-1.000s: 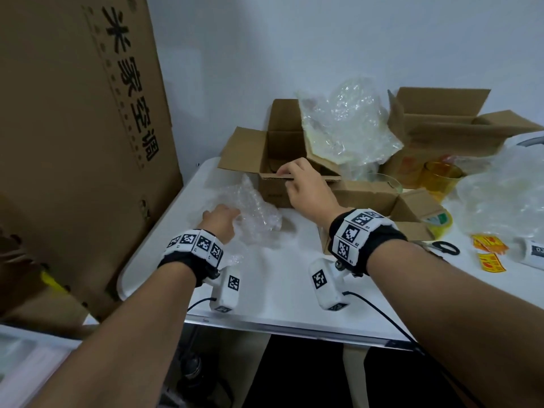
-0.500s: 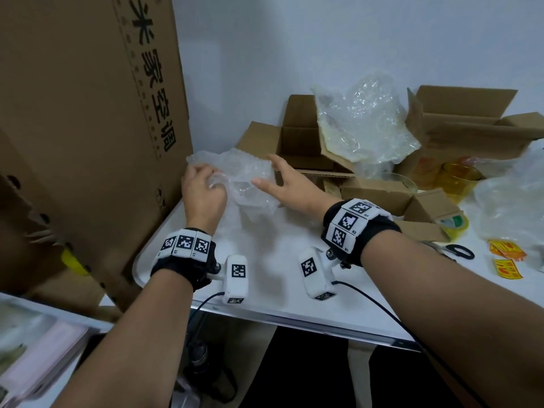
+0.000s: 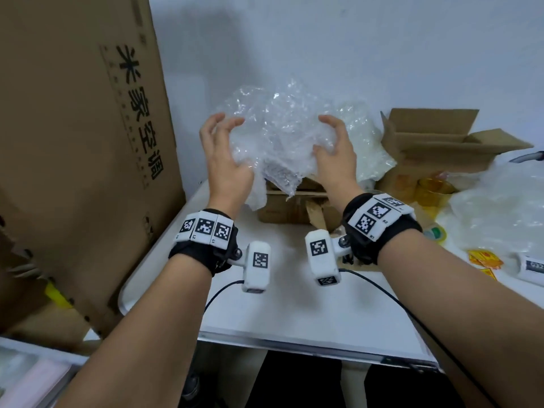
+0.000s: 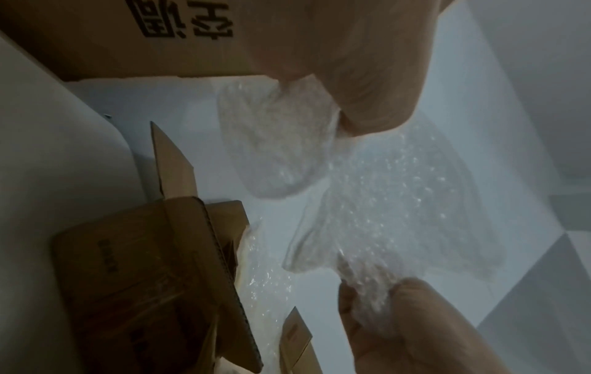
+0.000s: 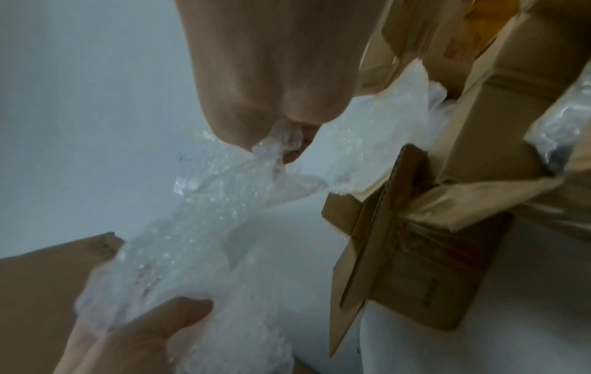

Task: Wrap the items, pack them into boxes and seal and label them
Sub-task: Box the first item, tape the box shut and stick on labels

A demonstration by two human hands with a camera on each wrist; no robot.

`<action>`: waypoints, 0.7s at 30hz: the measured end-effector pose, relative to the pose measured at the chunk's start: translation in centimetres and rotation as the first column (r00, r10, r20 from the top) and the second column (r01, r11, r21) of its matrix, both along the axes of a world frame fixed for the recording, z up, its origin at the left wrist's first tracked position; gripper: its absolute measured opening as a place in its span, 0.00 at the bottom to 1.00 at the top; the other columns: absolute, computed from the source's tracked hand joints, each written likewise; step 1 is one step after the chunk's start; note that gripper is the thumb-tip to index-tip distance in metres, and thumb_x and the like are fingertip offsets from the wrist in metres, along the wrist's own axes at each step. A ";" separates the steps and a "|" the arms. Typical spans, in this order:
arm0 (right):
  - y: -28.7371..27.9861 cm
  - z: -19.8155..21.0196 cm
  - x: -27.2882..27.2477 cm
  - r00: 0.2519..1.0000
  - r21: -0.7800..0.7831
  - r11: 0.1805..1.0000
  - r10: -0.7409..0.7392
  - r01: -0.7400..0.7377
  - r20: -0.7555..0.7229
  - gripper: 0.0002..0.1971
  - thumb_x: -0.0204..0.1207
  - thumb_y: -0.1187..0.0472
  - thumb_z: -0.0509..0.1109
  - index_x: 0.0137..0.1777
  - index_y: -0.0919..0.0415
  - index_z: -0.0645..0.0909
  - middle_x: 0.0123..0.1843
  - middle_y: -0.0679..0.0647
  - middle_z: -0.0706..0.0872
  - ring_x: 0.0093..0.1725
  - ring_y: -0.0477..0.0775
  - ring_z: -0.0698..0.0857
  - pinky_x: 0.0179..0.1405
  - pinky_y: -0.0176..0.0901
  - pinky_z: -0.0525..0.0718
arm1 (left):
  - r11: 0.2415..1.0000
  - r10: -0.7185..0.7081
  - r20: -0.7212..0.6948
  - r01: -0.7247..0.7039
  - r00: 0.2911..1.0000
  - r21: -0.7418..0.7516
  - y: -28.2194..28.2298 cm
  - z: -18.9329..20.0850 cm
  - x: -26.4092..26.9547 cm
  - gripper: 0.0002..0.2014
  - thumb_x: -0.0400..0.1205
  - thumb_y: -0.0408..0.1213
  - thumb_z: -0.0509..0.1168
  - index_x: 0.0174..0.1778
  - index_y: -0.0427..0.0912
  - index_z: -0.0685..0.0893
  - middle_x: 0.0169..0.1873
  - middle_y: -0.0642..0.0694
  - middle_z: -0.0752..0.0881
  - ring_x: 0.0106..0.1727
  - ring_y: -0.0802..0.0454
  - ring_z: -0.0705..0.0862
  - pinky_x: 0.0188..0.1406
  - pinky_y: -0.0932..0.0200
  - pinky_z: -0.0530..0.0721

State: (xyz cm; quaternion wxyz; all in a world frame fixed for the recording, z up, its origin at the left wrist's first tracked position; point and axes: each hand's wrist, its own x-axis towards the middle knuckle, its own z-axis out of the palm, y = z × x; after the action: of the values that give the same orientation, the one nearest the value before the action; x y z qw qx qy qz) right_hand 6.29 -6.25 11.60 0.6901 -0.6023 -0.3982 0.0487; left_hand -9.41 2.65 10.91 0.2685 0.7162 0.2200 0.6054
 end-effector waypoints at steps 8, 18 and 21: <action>-5.8 -0.2 6.8 0.944 -0.046 0.954 -0.299 0.295 -0.142 0.34 0.81 0.75 0.54 0.75 0.34 0.66 0.50 0.40 0.76 0.43 0.54 0.83 0.49 0.54 0.86 | 0.979 -0.001 -0.155 -0.031 0.988 -0.202 -0.1 2.3 5.8 0.35 0.77 0.20 0.61 0.77 0.54 0.67 0.75 0.46 0.69 0.64 0.57 0.73 0.51 0.84 0.69; -12.3 -1.0 13.0 0.892 -0.109 0.900 -0.434 0.423 -0.123 0.35 0.80 0.76 0.56 0.84 0.47 0.60 0.80 0.51 0.71 0.73 0.47 0.72 0.74 0.42 0.72 | 0.719 -0.339 0.295 0.448 0.894 -0.531 -3.6 2.9 12.2 0.22 0.84 0.26 0.63 0.68 0.55 0.74 0.59 0.52 0.83 0.55 0.56 0.85 0.42 0.72 0.83; -14.0 -1.3 13.5 0.904 -0.120 0.902 -0.423 0.415 -0.053 0.35 0.80 0.78 0.54 0.81 0.48 0.65 0.76 0.50 0.75 0.71 0.47 0.75 0.71 0.38 0.74 | 0.669 -0.498 0.269 0.563 0.824 -0.485 -5.3 1.7 13.7 0.29 0.81 0.21 0.63 0.71 0.58 0.71 0.63 0.44 0.83 0.59 0.46 0.87 0.52 0.54 0.88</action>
State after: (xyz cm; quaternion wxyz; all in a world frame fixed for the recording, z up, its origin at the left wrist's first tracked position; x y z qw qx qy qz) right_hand 19.83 -20.29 10.30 0.6665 -0.7071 -0.2291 -0.0566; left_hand 4.27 -2.66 12.63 0.6369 0.6063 0.1488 0.4523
